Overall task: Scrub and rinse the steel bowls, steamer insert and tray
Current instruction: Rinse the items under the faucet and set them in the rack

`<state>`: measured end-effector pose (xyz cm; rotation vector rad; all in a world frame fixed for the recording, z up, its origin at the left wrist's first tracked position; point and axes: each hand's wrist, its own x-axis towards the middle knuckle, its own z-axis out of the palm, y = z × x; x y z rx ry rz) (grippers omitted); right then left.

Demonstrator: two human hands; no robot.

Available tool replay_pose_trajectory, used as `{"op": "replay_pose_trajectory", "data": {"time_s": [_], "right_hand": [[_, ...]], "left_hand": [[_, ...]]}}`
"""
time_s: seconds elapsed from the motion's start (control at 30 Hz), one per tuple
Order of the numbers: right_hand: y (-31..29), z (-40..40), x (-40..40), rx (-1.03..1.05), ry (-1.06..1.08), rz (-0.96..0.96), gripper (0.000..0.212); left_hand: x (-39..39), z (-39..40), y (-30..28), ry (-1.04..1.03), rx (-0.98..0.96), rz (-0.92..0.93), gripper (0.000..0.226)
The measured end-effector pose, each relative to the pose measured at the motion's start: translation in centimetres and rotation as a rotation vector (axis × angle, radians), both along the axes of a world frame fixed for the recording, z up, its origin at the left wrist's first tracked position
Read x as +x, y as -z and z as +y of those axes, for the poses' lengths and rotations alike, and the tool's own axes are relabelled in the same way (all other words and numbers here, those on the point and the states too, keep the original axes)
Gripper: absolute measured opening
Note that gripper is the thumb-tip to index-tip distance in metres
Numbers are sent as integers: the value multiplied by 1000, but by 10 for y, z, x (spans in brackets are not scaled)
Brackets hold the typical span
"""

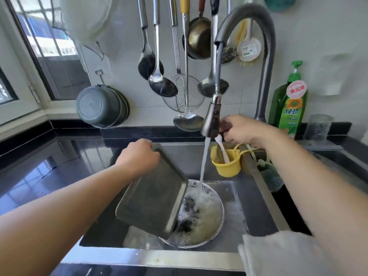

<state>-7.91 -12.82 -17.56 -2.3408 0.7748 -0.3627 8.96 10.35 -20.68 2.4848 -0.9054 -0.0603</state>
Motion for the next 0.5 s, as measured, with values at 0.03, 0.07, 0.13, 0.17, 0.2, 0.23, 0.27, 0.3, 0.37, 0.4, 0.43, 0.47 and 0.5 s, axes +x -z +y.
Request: {"op": "replay_pose_trajectory", "data": {"time_s": [0.03,0.07,0.13,0.17,0.2,0.23,0.27,0.3,0.37,0.4,0.43,0.47,0.5], "right_hand": [[2,-9,2,-152,23,89,44],[6,-17,3,-348,31,197,47],[20,-33,7,-748,-42,416,47],[29,-43,11,-916,-96,511,44],[36,-51,14,-1034,-121,595,43],[40,-59,15,-1112,-111,677,44],[41,-63,19,-1178,-88,733,45],[39,-66,19,-1237,-52,786,45],[33,-69,21,-1317,12,848,42],[30,-70,21,-1326,46,860,40],[29,-70,23,-1320,70,856,40],[28,-69,25,-1281,89,840,41],[29,-67,26,-1234,98,813,44]], "left_hand": [[-1,-2,-4,8,14,-33,15],[-1,-4,-8,12,27,-54,15],[1,-7,-14,22,47,-63,14],[4,-7,-15,32,58,-63,14],[5,-7,-16,47,70,-58,14],[7,-7,-16,64,80,-54,14],[10,-6,-16,74,89,-53,13],[11,-5,-16,82,94,-54,12],[12,-3,-14,97,93,-85,15],[12,-3,-14,105,87,-116,18],[12,-1,-13,111,86,-152,20],[12,1,-12,118,85,-187,21],[10,2,-9,133,75,-215,22]]}}
